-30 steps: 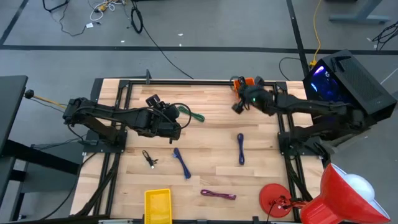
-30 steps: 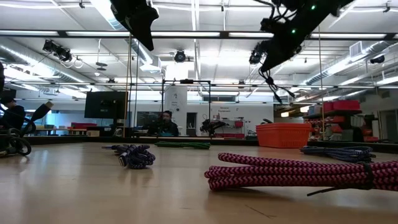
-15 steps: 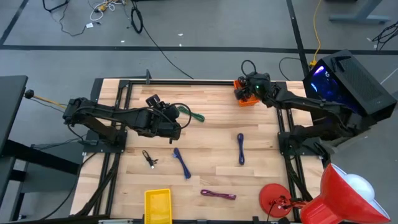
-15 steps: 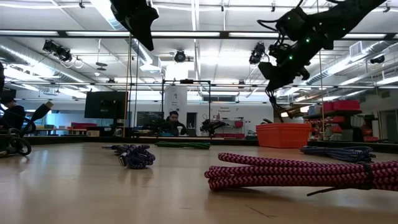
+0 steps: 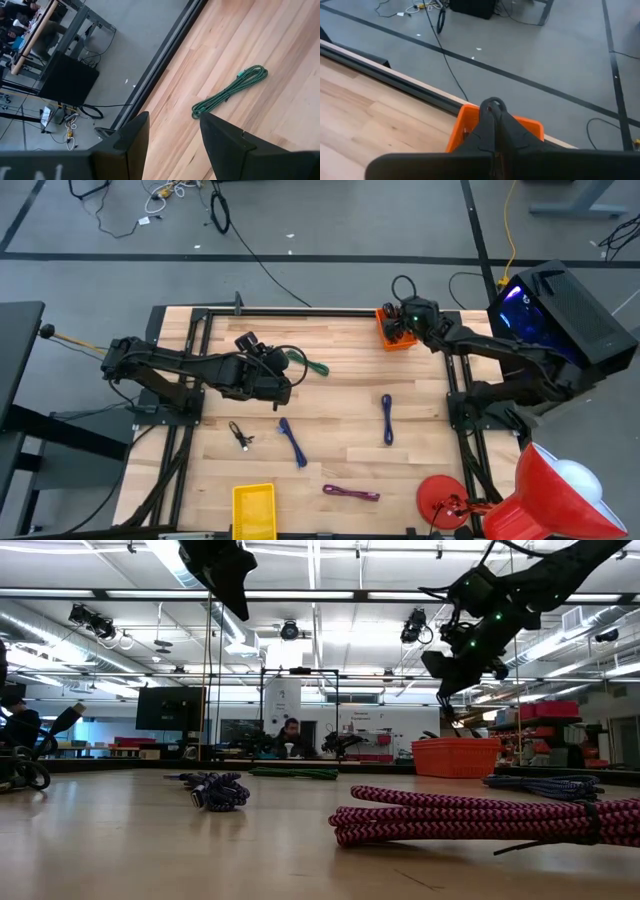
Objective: Pick & Place USB Port
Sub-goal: Put the black charger cable into the orange bin
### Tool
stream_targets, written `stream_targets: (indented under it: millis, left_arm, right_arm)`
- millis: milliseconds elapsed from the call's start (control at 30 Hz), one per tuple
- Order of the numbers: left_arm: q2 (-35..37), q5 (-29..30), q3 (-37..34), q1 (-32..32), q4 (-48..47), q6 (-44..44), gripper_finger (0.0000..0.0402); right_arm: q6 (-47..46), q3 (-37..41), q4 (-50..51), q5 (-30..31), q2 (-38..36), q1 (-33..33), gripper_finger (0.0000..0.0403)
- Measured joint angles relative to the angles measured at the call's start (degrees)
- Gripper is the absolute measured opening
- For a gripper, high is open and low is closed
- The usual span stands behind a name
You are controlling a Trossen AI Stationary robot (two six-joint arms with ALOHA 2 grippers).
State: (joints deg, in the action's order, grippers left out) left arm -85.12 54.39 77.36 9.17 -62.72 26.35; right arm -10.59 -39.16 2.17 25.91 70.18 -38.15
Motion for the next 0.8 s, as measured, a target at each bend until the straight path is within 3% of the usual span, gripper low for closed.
stream_targets:
  millis: [367, 800]
  left_arm:
    - [0.0, 0.0, 0.0, 0.0, 0.1, 0.0, 0.0181]
    - [0.0, 0.0, 0.0, 0.0, 0.0, 0.0, 0.0181]
  right_arm:
    - [-0.7, 0.0, -3.5, 0.1, 6.6, -1.6, 0.0002]
    - [1.2, 0.0, -9.1, 0.0, 7.9, -3.2, 0.0076]
